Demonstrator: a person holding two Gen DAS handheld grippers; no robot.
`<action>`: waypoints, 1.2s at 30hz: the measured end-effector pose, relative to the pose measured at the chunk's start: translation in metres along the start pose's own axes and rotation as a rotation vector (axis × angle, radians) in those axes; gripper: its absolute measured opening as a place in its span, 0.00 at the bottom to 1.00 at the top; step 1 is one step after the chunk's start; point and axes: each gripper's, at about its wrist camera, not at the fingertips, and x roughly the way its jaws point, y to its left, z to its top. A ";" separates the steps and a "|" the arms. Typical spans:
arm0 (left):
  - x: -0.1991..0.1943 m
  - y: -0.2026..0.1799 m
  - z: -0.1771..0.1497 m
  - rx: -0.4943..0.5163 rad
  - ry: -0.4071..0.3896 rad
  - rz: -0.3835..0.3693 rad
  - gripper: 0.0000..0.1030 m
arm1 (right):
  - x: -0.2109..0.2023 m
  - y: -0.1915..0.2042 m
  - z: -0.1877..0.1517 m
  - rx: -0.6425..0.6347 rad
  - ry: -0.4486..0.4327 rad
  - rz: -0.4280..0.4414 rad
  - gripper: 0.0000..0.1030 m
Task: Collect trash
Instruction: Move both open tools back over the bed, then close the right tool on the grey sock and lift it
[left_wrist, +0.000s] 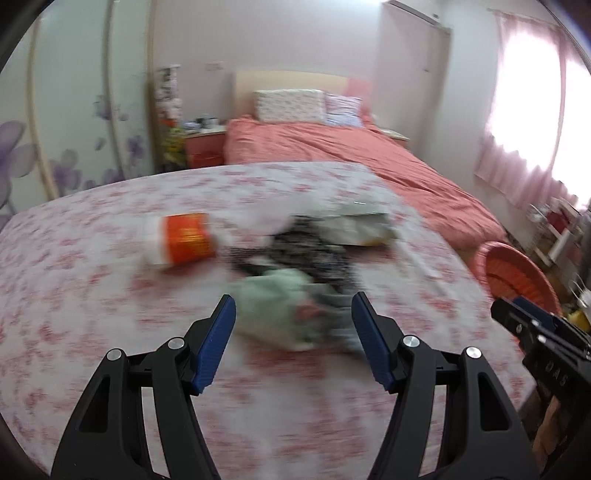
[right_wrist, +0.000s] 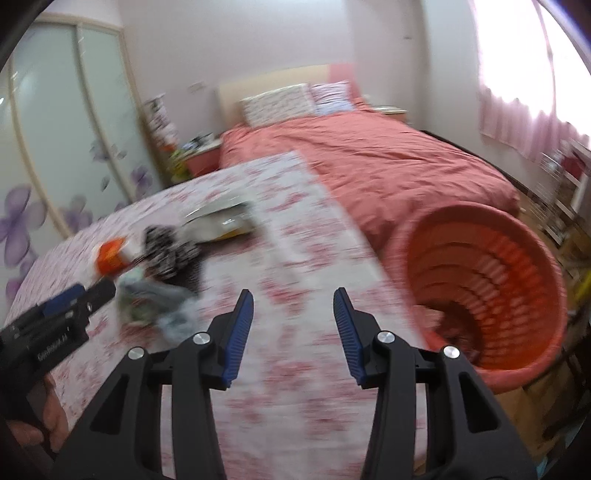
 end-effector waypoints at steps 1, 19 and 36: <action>-0.001 0.012 0.000 -0.017 -0.001 0.015 0.63 | 0.004 0.009 -0.001 -0.013 0.008 0.008 0.40; -0.001 0.099 -0.021 -0.178 0.045 0.038 0.64 | 0.062 0.096 -0.016 -0.150 0.150 0.042 0.39; 0.011 0.086 -0.023 -0.162 0.087 0.011 0.64 | 0.064 0.077 -0.017 -0.139 0.135 -0.012 0.07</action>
